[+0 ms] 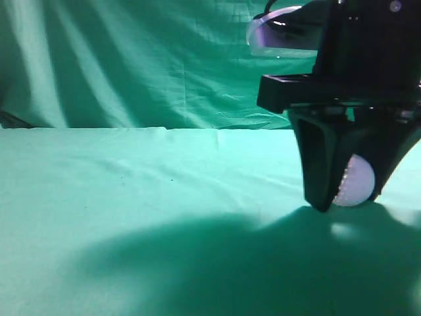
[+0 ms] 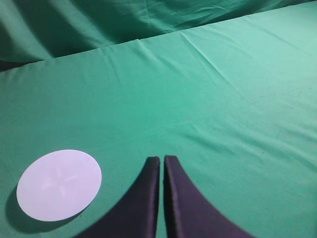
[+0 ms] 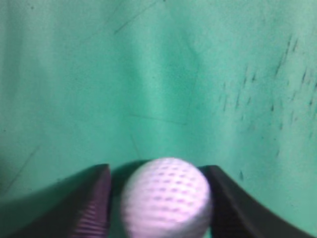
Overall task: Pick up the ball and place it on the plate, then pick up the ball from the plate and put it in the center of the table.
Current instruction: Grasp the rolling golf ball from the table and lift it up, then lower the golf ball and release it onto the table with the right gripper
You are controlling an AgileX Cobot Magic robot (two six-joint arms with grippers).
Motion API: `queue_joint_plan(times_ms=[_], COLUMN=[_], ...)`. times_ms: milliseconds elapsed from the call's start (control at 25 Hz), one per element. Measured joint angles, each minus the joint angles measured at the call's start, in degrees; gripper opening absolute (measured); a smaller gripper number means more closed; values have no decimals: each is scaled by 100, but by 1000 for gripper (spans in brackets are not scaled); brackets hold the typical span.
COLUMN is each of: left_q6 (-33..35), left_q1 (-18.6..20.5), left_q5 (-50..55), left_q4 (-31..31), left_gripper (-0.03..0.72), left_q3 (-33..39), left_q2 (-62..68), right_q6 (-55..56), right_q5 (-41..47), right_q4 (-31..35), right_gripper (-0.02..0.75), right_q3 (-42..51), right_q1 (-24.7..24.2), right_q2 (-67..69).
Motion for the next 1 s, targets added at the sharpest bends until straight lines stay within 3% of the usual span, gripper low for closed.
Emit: queue_joint_plan(times_ms=[80, 240, 440, 600, 1000], left_q6=[0, 0, 0, 0, 0], left_q1=[0, 0, 0, 0, 0], left_q5=[0, 0, 0, 0, 0], left_q4=[0, 0, 0, 0, 0], left_gripper=[0, 0, 0, 0, 0], left_q3=[0, 0, 0, 0, 0], left_q2=[0, 0, 0, 0, 0], right_q6=[0, 0, -283, -845, -1029], right_q5=[47, 507, 1278, 1280, 2013], right_q4=[-4, -49, -60, -69, -69], right_gripper=[318, 330, 330, 330, 330], right_q3=[-28, -481, -1718, -2680, -5430], right_q1=[0, 0, 61, 355, 574], right_q2=[10, 12, 22, 101, 2379])
